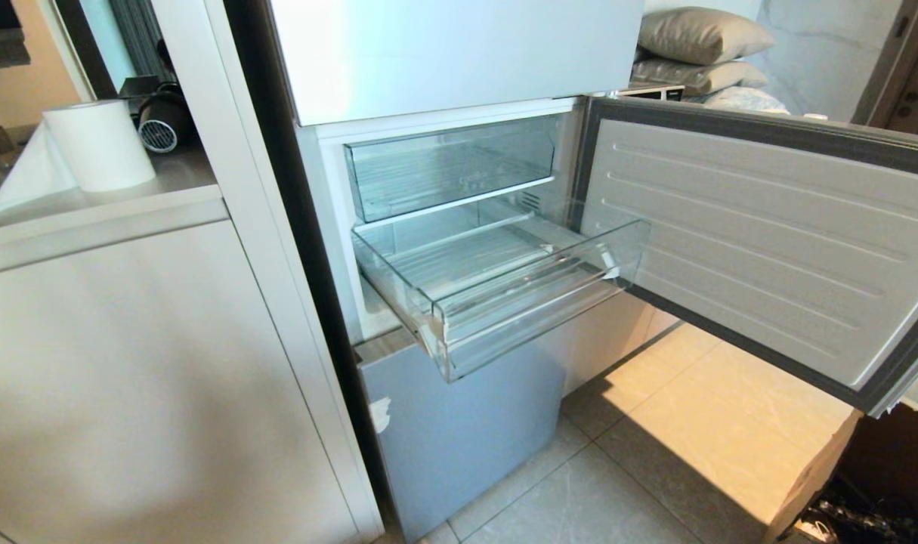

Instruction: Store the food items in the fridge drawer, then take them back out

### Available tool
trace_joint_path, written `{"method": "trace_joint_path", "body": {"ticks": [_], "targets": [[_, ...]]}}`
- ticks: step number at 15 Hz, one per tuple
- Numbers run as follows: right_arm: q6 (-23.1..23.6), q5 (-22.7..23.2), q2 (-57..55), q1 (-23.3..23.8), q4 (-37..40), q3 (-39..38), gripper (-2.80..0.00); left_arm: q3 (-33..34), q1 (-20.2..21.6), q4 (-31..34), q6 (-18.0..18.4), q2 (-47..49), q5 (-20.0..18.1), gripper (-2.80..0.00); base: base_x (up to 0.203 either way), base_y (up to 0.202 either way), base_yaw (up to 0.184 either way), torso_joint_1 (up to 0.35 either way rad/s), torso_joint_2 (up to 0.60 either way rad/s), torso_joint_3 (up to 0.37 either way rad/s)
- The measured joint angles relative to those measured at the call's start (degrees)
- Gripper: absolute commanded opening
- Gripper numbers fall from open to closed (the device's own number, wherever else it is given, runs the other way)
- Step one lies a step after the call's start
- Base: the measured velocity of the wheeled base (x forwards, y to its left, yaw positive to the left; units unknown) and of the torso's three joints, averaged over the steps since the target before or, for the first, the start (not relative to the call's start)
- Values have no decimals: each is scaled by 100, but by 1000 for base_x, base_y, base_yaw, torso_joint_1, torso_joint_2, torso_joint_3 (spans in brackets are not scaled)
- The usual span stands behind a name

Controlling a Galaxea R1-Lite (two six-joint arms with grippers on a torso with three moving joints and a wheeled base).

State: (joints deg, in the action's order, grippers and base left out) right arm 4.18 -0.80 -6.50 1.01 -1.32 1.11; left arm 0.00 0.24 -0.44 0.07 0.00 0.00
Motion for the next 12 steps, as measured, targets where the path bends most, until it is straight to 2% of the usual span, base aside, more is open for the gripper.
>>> {"method": "trace_joint_path", "body": {"ticks": [2,4,5,7,8,12], "targets": [[-328,-201,-817,344,-303,421,-280,0,0,2,0,0,0,-280,0,0,0,0,0,0],[-799,-310,-1811,1272,-494,1035,-280,0,0,2,2,0,1,-280,0,0,0,0,0,0],[-978,-330,-2263,1801,-599,1299,0,0,0,2,1,0,0,-280,0,0,0,0,0,0],[-1181,-342,-3195,2805,-967,1743,0,0,0,2,2,0,0,-280,0,0,0,0,0,0],[-1220,-355,-3611,3142,-1215,1927,0,0,0,2,2,0,0,-280,0,0,0,0,0,0],[-1299,-388,-4716,3708,-1651,2507,0,0,0,2,0,0,0,-280,0,0,0,0,0,0]]}}
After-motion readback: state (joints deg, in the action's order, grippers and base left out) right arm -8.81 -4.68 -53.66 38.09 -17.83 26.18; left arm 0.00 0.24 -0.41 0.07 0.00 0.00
